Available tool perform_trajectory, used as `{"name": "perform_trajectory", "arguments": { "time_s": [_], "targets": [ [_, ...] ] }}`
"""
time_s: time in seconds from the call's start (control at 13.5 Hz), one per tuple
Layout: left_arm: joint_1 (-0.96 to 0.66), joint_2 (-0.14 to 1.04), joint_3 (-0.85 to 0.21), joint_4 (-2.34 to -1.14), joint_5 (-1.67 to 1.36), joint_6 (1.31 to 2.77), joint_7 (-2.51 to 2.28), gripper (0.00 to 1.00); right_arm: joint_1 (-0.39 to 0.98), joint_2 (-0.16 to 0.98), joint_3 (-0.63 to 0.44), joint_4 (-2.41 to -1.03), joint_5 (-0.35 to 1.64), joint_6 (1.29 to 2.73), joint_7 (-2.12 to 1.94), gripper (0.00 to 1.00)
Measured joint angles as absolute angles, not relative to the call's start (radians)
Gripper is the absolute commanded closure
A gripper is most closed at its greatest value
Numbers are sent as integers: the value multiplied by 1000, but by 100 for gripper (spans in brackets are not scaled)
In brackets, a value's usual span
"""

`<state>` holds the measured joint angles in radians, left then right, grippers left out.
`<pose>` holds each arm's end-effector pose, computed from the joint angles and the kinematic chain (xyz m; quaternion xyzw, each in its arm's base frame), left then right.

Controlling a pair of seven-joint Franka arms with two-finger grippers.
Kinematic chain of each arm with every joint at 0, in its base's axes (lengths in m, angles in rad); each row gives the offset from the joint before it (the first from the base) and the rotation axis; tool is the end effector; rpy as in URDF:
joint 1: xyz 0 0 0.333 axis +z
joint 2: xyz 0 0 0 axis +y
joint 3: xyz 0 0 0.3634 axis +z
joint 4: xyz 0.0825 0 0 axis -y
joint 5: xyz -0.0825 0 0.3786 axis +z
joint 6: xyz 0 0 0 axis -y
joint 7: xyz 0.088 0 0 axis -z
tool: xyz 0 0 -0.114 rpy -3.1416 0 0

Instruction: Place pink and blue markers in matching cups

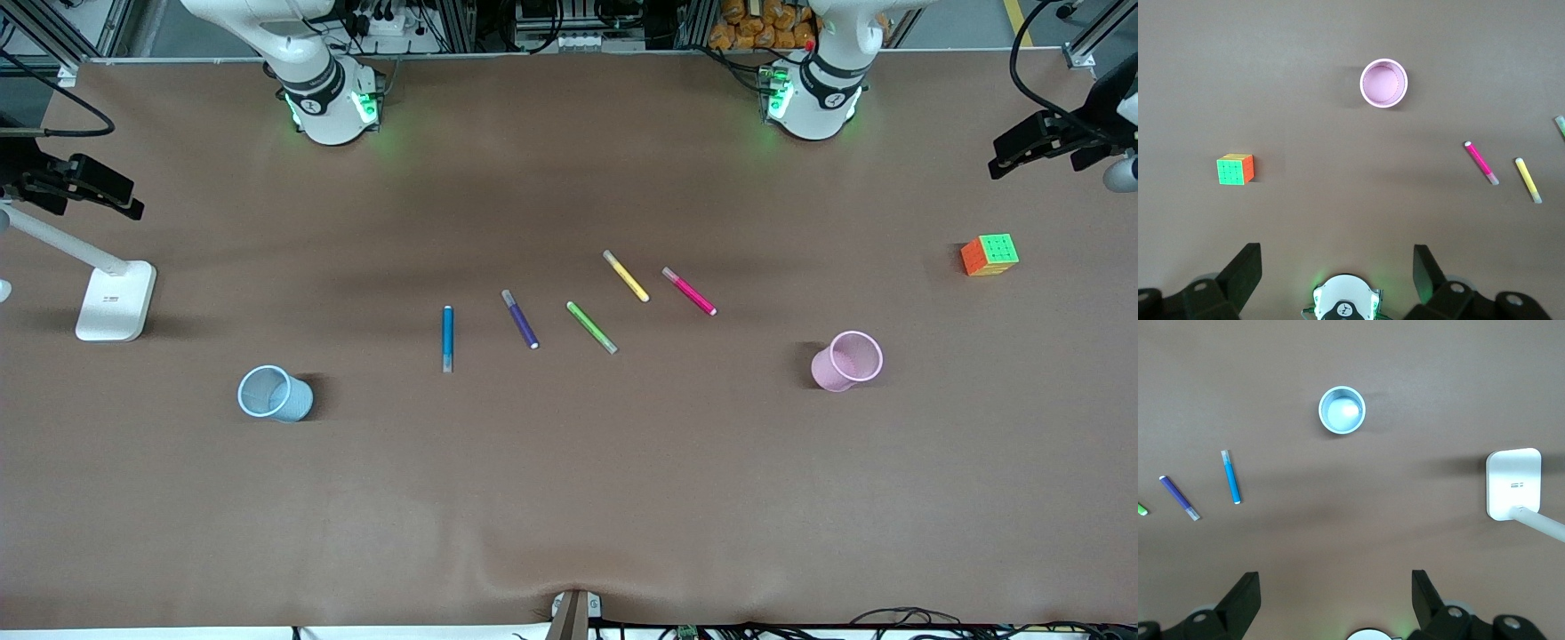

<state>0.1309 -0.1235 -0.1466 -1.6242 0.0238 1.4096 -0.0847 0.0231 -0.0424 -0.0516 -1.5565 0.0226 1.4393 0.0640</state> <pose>0.4866 -0.0105 0.6905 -0.9980 -0.0368 0.0451 0.0231 0.5194 -0.0127 0.6831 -0.9982 0.0451 0.0376 0.0117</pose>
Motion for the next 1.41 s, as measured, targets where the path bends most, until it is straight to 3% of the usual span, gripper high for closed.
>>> {"name": "perform_trajectory", "arguments": {
  "time_s": [1.41],
  "targets": [
    [126,-100,-155,-1624,24,1410,-84,0,52,-43,-51,-1565,24,1413,62,0]
  ]
}}
